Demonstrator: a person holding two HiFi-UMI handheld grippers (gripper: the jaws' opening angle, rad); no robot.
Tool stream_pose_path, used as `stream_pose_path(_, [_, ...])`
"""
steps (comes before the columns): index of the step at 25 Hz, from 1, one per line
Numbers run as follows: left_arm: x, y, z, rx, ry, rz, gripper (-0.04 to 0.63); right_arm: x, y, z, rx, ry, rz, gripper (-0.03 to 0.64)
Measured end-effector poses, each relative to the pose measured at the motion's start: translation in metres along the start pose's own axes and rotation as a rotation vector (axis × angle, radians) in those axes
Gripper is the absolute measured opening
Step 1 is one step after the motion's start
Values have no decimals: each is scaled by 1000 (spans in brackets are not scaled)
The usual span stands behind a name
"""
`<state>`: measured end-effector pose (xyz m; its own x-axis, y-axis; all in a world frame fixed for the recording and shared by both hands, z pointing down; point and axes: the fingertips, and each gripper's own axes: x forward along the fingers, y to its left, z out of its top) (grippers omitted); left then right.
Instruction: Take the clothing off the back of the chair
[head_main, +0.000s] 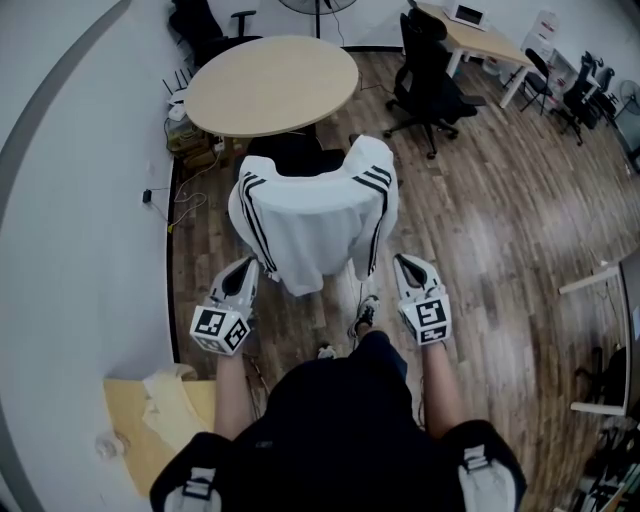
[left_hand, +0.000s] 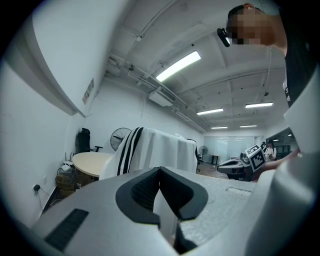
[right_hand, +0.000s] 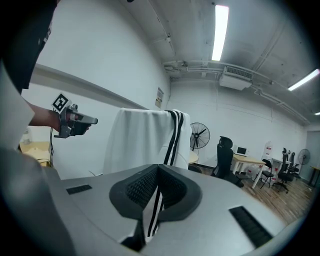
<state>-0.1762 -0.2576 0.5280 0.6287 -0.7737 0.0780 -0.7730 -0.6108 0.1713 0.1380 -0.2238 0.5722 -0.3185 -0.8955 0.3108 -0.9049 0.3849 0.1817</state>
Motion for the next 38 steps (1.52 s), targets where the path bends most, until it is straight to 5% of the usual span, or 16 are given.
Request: stream_pose_path(38, [58,49,21,-8,-36,52,3,65,-38,35,-1,-88,24,-5])
